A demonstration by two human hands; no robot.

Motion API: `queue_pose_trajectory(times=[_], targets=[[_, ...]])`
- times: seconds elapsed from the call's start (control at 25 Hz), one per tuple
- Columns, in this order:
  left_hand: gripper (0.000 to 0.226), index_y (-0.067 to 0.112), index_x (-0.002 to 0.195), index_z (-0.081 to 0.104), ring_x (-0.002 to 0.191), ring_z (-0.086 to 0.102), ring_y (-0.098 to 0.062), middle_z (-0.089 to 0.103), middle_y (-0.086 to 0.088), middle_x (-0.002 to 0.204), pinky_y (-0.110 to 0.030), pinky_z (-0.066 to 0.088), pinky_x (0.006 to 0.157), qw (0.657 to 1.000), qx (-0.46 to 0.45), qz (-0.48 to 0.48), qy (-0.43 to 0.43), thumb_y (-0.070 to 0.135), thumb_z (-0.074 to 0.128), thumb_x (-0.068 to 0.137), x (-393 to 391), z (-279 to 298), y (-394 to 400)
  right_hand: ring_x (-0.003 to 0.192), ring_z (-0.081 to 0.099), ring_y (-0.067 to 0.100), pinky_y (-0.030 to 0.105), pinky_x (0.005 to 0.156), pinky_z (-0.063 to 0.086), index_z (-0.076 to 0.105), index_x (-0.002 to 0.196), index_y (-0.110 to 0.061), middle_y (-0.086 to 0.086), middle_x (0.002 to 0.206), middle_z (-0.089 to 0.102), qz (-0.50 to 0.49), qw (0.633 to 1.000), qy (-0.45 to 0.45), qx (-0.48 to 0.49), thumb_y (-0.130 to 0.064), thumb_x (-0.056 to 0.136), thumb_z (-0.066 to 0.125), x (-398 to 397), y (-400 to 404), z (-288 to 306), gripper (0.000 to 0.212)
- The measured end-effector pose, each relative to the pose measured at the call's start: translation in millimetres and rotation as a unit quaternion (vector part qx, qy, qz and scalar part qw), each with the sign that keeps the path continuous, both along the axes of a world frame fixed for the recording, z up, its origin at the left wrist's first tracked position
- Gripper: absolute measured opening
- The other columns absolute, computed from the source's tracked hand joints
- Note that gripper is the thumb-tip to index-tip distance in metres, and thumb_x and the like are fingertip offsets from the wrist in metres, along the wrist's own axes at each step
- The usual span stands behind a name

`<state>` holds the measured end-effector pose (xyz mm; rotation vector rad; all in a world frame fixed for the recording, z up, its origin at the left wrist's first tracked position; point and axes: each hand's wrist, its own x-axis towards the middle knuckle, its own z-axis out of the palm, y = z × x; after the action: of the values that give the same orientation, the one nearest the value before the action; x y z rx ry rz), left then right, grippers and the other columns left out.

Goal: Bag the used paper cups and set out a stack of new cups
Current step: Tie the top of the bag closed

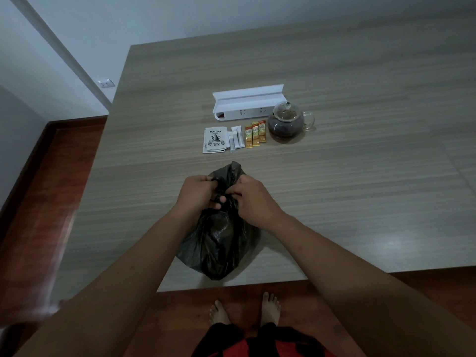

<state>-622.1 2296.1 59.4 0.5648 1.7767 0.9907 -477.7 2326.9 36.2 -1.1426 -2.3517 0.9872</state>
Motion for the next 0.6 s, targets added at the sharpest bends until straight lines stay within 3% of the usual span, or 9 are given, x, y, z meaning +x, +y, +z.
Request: queue_pose_trajectory(times=[0.16,0.28,0.32,0.4,0.52,0.6], targets=[[0.025,0.007,0.107,0.056,0.047,0.057,-0.012,0.058,-0.014,0.082,-0.021,0.042,0.041,0.994,0.010,-0.011,-0.104,-0.011,0.050,0.090,-5,3,-2,0.096,0.058,0.017,0.026,0.087,0.046,0.072,0.111,-0.008,0.007,0.104,0.062,-0.002,0.991,0.005,-0.135,-0.005,0.096,0.054,4,14,4,0.024],[0.042,0.012,0.107,0.058,0.066,0.058,-0.015,0.057,-0.012,0.098,-0.022,0.048,0.056,0.980,0.063,-0.111,-0.152,-0.012,0.063,0.073,-16,0,-11,0.064,0.050,0.005,0.016,0.062,0.043,0.069,0.112,-0.004,-0.002,0.076,0.059,-0.008,0.949,0.049,-0.312,-0.002,0.098,0.050,11,19,7,0.023],[0.039,0.014,0.101,0.061,0.068,0.059,-0.016,0.059,-0.012,0.095,-0.024,0.050,0.061,0.978,0.081,-0.155,-0.117,-0.009,0.066,0.070,-18,-1,-14,0.058,0.047,0.004,0.015,0.056,0.042,0.067,0.112,-0.003,-0.004,0.071,0.056,0.001,0.934,0.054,-0.353,-0.001,0.099,0.049,14,21,8,0.023],[0.033,0.020,0.084,0.067,0.075,0.061,-0.018,0.062,-0.011,0.091,-0.026,0.049,0.073,0.970,0.113,-0.211,0.037,-0.008,0.074,0.069,-18,-3,-16,0.056,0.046,0.005,0.014,0.053,0.043,0.066,0.111,-0.004,-0.002,0.069,0.052,0.034,0.920,0.046,-0.388,0.001,0.099,0.048,18,25,9,0.022],[0.034,0.022,0.067,0.068,0.087,0.060,-0.002,0.063,-0.003,0.099,-0.006,0.040,0.080,0.925,0.152,-0.212,0.275,-0.011,0.073,0.072,-9,-4,-18,0.061,0.043,0.007,0.014,0.051,0.044,0.063,0.097,-0.010,0.002,0.072,0.047,0.051,0.899,0.049,-0.432,0.002,0.099,0.046,19,29,10,0.021],[0.033,0.018,0.065,0.072,0.092,0.060,0.001,0.067,-0.002,0.103,-0.003,0.040,0.079,0.901,0.178,-0.197,0.342,-0.014,0.066,0.072,-2,-8,-24,0.061,0.041,0.007,0.015,0.051,0.042,0.062,0.090,-0.015,0.001,0.069,0.044,0.032,0.890,0.052,-0.451,0.001,0.099,0.045,19,29,9,0.025]])
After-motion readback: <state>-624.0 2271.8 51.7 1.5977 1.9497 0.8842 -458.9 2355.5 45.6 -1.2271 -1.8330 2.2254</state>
